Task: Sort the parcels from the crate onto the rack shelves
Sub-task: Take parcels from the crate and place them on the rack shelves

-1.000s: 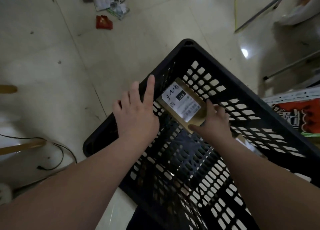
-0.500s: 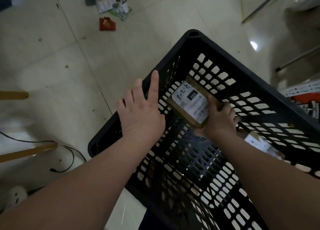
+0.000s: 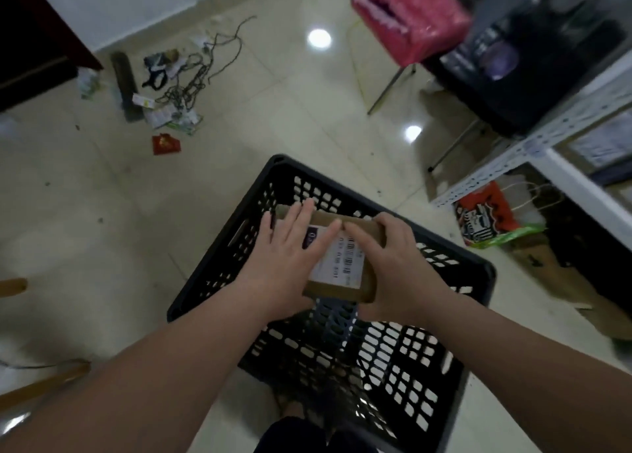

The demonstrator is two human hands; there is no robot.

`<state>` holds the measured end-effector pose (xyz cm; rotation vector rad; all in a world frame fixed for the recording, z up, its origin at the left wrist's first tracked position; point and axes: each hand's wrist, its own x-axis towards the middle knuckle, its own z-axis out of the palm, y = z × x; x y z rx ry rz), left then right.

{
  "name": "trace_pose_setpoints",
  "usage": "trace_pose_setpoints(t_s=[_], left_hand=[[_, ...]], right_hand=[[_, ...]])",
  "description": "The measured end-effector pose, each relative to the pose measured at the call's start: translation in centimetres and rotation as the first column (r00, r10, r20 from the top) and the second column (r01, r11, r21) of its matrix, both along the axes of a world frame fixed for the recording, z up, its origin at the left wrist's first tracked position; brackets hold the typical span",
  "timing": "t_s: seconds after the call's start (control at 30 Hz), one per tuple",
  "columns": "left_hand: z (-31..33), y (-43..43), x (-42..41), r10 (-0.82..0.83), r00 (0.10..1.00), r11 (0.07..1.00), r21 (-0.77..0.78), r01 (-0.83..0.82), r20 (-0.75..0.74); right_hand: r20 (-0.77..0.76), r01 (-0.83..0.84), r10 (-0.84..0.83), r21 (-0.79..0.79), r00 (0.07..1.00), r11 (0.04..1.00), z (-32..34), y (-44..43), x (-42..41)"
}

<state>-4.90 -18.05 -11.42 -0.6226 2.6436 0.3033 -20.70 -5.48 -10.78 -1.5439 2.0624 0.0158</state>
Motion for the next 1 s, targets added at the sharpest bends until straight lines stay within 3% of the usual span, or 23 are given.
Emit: trace_pose_setpoints(t_s=[0.27,0.37,0.43,0.47,0.53,0.6,0.63,0.7,0.77,0.87,1.0], left_hand=[[11.9,-0.6,-3.6,-0.168,0.933,0.985,-0.024,0.169,-0.318],[15.0,0.5,-5.3,-0.205,0.887,0.978,-0.115,0.173,-0.413],[16.8,2.0,-6.2,-0.162,0.883,0.983,-0.150,0.106,-0.440],[17.8,3.1,-6.7,-0.105,0.873,0.990,-0.135,0.046,-0.477],[19.9,5.4,-7.8,0.090,0.828,0.993,-0.010,-0.115,-0.553],[21.8,7.7,-8.9,0.302,0.764,0.953,0.176,-0.245,-0.570],[22.6,9.0,-9.4,0.369,0.732,0.929,0.245,-0.277,-0.573],[24.0,11.9,-10.1,0.421,0.682,0.906,0.314,-0.283,-0.599],[25.4,15.3,-10.5,0.411,0.659,0.911,0.318,-0.264,-0.630],[27.5,20.9,-10.8,0.319,0.670,0.947,0.244,-0.207,-0.670],[29.4,28.7,-11.0,0.107,0.713,0.986,0.168,0.016,-0.693]], right_hand=[[0.031,0.072,-0.065,-0.299,0.997,0.952,13.9,4.0,-3.2],[-0.056,0.059,-0.089,-0.411,0.994,0.910,16.9,5.9,-4.3],[-0.030,0.152,-0.190,-0.485,0.981,0.861,18.2,7.1,-4.9],[0.053,0.273,-0.288,-0.516,0.956,0.812,18.9,7.7,-5.0],[0.371,0.615,-0.492,-0.528,0.787,0.586,20.5,8.9,-4.6],[0.730,0.886,-0.503,-0.378,0.463,0.268,21.8,10.0,-3.6],[0.847,0.952,-0.437,-0.252,0.304,0.174,22.3,10.5,-3.1],[0.951,0.988,-0.290,-0.065,0.104,0.143,23.1,11.9,-1.9],[0.977,0.985,-0.203,-0.036,0.070,0.168,23.8,13.8,-0.9],[0.979,0.986,-0.198,-0.023,0.055,0.163,24.8,18.6,-0.7],[0.975,0.996,-0.220,-0.003,0.023,0.092,26.6,28.1,-1.7]])
